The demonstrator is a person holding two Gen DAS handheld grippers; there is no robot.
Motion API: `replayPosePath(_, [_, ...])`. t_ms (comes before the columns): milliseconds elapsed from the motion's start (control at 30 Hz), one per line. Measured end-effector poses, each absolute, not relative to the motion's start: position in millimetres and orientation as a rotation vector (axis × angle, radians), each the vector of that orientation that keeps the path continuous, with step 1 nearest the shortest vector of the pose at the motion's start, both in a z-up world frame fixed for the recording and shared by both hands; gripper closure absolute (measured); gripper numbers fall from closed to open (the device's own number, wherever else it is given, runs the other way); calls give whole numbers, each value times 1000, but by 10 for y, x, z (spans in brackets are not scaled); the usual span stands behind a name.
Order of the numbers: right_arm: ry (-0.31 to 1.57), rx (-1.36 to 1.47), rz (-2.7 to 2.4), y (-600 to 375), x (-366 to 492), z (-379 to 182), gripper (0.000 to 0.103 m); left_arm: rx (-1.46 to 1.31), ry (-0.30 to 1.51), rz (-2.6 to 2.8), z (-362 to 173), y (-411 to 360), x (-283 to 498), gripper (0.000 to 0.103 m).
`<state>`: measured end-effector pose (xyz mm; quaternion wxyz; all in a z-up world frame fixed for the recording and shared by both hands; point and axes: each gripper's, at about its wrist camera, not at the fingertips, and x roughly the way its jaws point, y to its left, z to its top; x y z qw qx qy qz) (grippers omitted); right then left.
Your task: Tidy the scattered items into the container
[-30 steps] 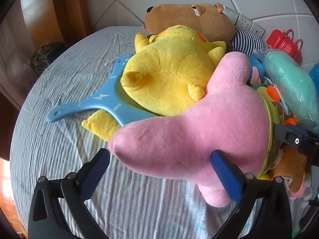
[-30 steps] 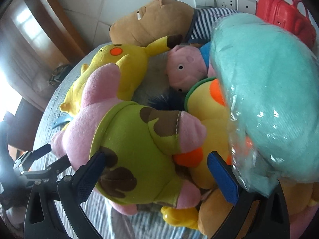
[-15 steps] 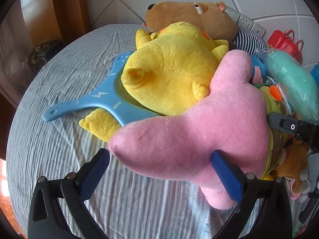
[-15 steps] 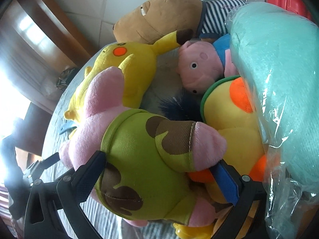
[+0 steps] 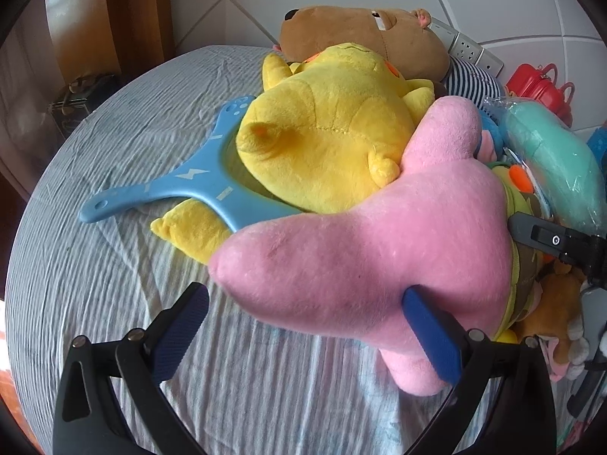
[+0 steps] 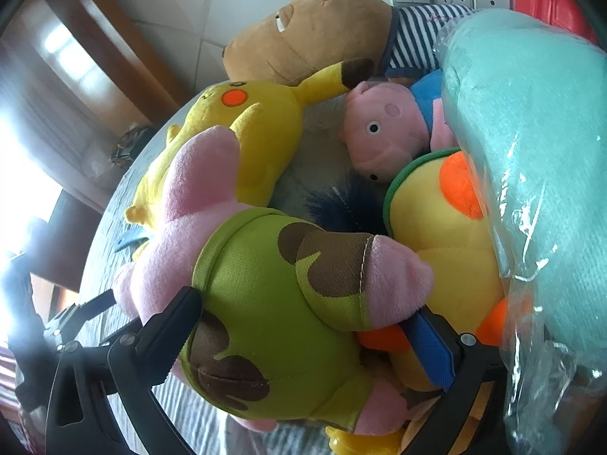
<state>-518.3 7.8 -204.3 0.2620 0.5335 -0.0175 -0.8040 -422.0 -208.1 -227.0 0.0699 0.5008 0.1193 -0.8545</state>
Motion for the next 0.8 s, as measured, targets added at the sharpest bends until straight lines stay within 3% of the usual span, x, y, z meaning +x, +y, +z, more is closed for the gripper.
replayPosePath(233, [19,1455,-1990,-89,-4897,-2063,3,1473,335,-2492,-2356,-2232,-4255,0])
replayPosePath(333, [194,1430,-2025,-287,-4722,-2129,1,1465,295,-2492,-2306,-2267,-4342,0])
replayPosePath(433, [250,1432,-2040,-264,-4735,-2184,1,1478,307,-2513,-2276,-2254,-4330,0])
replayPosePath(567, [238,1435,-2018,-115,-4769,-2241,1,1514,432,-2526,-2296,-2233,-4147,0])
replayPosePath(800, [407,1382,-2009,-137,-4612,-2329,1,1538,547,-2504,-2463,-2133,-4157,0])
